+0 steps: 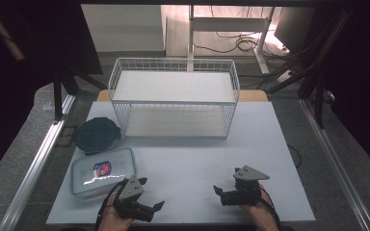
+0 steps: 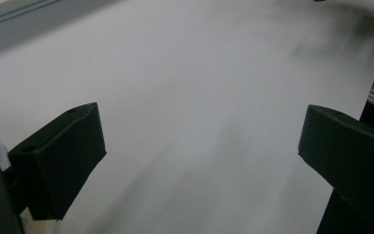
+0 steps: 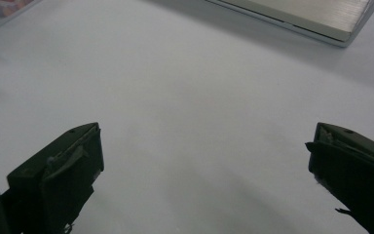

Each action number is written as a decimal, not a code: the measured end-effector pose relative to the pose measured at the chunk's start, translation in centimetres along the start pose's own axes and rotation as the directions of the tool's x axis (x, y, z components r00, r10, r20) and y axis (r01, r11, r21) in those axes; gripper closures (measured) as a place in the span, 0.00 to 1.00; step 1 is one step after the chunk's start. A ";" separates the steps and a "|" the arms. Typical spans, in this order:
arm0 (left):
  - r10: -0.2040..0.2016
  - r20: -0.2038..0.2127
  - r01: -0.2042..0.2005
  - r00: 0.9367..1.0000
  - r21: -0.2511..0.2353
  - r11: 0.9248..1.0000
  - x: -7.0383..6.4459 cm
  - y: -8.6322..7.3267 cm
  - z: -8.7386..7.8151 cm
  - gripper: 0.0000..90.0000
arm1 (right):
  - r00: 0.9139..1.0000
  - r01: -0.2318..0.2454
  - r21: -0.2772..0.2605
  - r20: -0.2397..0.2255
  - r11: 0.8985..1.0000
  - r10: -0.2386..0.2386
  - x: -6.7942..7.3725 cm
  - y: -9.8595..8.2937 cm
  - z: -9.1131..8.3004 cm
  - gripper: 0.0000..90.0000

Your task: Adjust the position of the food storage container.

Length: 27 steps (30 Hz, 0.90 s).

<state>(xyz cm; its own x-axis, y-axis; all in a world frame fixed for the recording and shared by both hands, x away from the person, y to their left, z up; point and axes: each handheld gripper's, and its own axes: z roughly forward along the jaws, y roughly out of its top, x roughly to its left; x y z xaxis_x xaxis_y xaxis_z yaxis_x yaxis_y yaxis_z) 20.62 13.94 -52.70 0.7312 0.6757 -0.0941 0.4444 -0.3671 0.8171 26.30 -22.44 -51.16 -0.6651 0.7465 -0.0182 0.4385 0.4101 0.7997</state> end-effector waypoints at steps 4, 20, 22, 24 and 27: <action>-0.002 0.006 0.002 1.000 0.002 1.000 0.1 0.0 -0.1 0.03 | 1.000 0.014 0.002 -0.009 1.000 -0.014 0.0 0.0 0.1 0.00; 0.012 0.014 -0.013 1.000 0.037 0.999 0.1 0.1 0.2 0.04 | 0.999 0.038 0.014 -0.029 0.999 -0.038 0.2 -0.1 0.4 0.00; 0.010 0.015 -0.010 1.000 0.038 0.999 0.1 0.1 0.2 0.04 | 0.999 0.039 0.014 -0.030 0.999 -0.038 0.2 -0.1 0.4 0.00; 0.009 0.017 -0.010 1.000 0.039 0.999 0.1 0.1 0.2 0.04 | 0.999 0.040 0.016 -0.030 0.999 -0.039 0.2 -0.1 0.4 0.00; 0.004 0.017 -0.005 1.000 0.040 0.999 0.2 0.2 0.1 0.04 | 0.999 0.041 0.017 -0.030 0.999 -0.040 0.2 -0.1 0.4 0.00</action>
<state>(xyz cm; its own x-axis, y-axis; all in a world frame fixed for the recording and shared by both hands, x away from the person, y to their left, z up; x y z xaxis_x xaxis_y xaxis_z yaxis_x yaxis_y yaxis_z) 20.86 13.94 -52.64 0.7416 0.6632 -0.1007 0.4616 -0.3956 0.7940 26.39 -22.15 -51.54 -0.6998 0.7136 -0.0326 0.4212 0.4490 0.7880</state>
